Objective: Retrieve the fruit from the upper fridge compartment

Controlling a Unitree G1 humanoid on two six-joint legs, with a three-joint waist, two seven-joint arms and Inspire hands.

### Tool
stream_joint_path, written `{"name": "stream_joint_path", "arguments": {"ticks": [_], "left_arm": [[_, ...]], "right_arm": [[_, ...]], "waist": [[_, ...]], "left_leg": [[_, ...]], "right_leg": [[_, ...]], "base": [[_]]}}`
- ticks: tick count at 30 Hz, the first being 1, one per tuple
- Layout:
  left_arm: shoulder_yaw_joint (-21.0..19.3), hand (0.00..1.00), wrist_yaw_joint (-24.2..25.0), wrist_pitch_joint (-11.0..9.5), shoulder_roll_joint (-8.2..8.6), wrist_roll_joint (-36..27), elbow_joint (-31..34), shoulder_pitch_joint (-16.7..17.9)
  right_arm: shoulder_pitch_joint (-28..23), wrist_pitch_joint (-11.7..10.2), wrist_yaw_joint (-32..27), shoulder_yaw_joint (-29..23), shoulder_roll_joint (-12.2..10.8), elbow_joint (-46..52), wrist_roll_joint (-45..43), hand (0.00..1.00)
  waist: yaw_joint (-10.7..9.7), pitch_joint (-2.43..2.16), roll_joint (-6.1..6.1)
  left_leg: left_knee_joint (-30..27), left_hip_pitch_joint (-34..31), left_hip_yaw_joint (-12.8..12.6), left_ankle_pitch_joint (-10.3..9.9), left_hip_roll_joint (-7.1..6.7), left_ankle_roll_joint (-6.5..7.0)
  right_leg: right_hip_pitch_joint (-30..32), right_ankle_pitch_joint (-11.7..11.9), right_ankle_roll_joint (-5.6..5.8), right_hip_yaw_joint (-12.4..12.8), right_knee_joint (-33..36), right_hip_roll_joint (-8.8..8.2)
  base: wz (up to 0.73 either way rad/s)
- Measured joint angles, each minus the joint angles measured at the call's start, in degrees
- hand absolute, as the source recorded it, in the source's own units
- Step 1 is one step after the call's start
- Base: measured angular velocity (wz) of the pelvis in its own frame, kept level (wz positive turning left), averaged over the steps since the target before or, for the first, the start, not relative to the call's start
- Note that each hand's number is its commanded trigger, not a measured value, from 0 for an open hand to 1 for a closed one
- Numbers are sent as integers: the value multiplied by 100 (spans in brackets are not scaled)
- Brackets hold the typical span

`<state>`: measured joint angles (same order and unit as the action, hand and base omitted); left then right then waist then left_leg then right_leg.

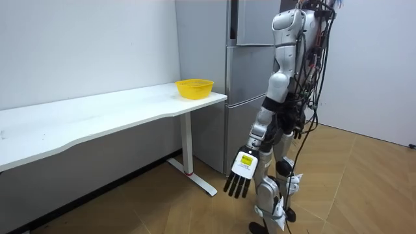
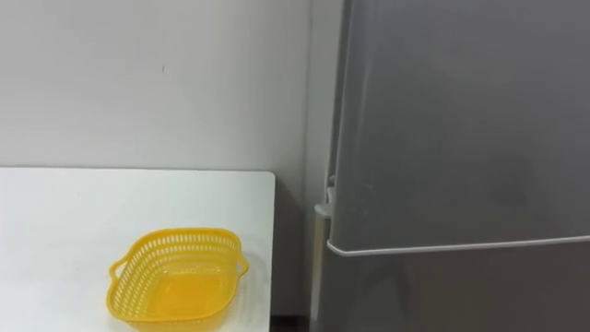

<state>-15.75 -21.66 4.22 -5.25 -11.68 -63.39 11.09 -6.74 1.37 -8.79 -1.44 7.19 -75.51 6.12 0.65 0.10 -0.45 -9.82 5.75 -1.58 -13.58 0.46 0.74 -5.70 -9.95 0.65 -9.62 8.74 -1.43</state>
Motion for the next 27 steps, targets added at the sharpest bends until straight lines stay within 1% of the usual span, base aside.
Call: {"name": "stream_joint_path", "arguments": {"ticks": [1,3,4,6,7,9,10,11,12,13,14,15,16,17,18,19,20,21,22,23,25,26,27], "left_arm": [[-9,0,-27,-37,5,-195,32,-16],[-121,0,-44,-133,5,-886,234,-84],[-148,0,-54,-169,5,-1048,313,-96],[-145,0,-109,-297,5,-1755,687,-129],[-144,0,-135,-320,13,-1938,812,-130],[-105,0,-160,-453,9,-2657,1230,-204],[-98,0,-172,-454,7,-2773,1379,-221],[-88,0,-184,-460,5,-2957,1736,-264],[-85,0,-152,-516,-16,-3063,1980,-309],[-85,0,-141,-552,-22,-3107,2101,-317],[-87,0,-132,-596,-24,-3161,2420,-314],[-98,0,-138,-594,-23,-3155,2834,-295],[-100,0,-143,-594,-23,-3154,3075,-279],[-98,0,-139,-606,-24,-3150,3547,-278],[-99,0,-125,-666,-26,-3145,3890,-304],[-99,0,-126,-683,-26,-3140,4041,-326],[-104,0,-161,-652,-25,-3076,4373,-349],[-80,0,-218,-549,-31,-2813,4600,-247],[-80,0,-246,-510,-28,-2780,4721,-200],[-81,0,-276,-473,-27,-2654,5025,-125],[-144,0,-297,-468,-31,-2511,5628,-126],[-242,0,-320,-480,-42,-2389,6227,-130],[-260,0,-324,-578,-120,-2212,6796,-138]], "right_arm": [[2,-1,8,-10,0,2,-59,0],[7,-5,24,-216,-3,13,-278,0],[9,-6,24,-259,-2,17,-315,0],[40,-8,30,-363,-2,36,-360,0],[47,-12,45,-388,-4,47,-361,0],[103,-16,157,-432,-1,49,-361,0],[120,-12,175,-433,-4,66,-376,0],[118,-14,226,-433,-6,155,-441,0],[115,-18,257,-440,-4,231,-506,0],[114,-22,274,-446,-4,269,-553,0],[100,-44,317,-446,-4,362,-618,0],[34,-66,386,-446,-4,481,-652,0],[12,-75,404,-445,-5,525,-650,0],[-25,-77,406,-445,-5,589,-643,0],[-22,-77,399,-449,-5,625,-645,0],[-18,-78,401,-449,-6,641,-646,0],[-19,-85,417,-449,-18,675,-658,0],[-10,-120,458,-462,-19,670,-663,0],[-11,-139,484,-487,-25,670,-675,0],[-8,-154,524,-503,-28,668,-693,0],[-28,-175,575,-569,-26,662,-696,0],[-67,-206,630,-646,-27,659,-701,0],[-81,-262,661,-669,-22,643,-703,0]], "waist": [[7,0,12],[0,4,41],[-2,7,45],[-20,16,47],[-25,17,45],[-25,9,45],[-26,11,63],[-27,31,33],[-22,36,31],[-22,33,30],[-17,18,13],[-9,19,10],[-10,20,12],[14,14,4],[37,7,4],[37,4,12],[43,2,23],[31,13,42],[11,15,43],[1,23,26],[77,21,21],[94,21,21],[95,17,24]], "left_leg": [[3,0,0,0,-1,0],[2,0,19,2,-3,0],[-1,-1,19,2,-4,0],[-29,-1,29,4,-4,0],[-33,-2,28,4,-4,0],[-34,-3,10,4,-4,0],[-34,-10,6,4,-4,0],[-30,-23,6,4,-4,0],[-13,-26,0,4,-4,0],[-4,-26,-7,4,-3,0],[8,-27,-15,4,-1,0],[11,-26,-16,4,0,0],[10,-28,-21,4,2,0],[8,-27,-24,4,3,1],[7,-15,-27,4,-1,1],[2,-12,-27,5,-4,1],[-3,-7,-7,6,-8,1],[-7,-9,-14,6,-10,1],[-7,-13,-14,6,-10,1],[-7,-30,-11,6,-5,1],[-9,-27,0,6,0,0],[-11,-7,22,7,0,0],[-12,-4,38,7,-2,0]], "right_leg": [[5,1,0,1,2,-1],[4,2,-1,3,4,-1],[1,2,-1,1,4,-1],[1,2,-1,-26,3,0],[1,2,-1,-29,2,0],[11,2,-1,12,6,1],[17,2,-1,13,6,2],[28,2,-1,8,6,1],[41,2,-1,8,6,2],[49,2,-1,9,7,4],[66,2,-1,11,10,4],[74,2,-1,20,8,6],[78,2,-1,18,8,6],[82,2,-1,16,10,7],[82,2,0,18,10,3],[80,2,-1,18,7,-1],[74,2,-1,18,1,-5],[74,2,0,16,-4,-7],[77,2,0,17,-9,-7],[87,2,0,23,-11,-2],[85,2,-1,71,-13,9],[68,2,0,89,-13,11],[48,2,0,79,-13,8]], "base": [[0],[0],[4],[0],[0],[-4],[0],[0],[0],[-6],[-6],[-5],[0],[0],[0],[0],[0],[0],[4],[7],[2],[-4],[0]]}}
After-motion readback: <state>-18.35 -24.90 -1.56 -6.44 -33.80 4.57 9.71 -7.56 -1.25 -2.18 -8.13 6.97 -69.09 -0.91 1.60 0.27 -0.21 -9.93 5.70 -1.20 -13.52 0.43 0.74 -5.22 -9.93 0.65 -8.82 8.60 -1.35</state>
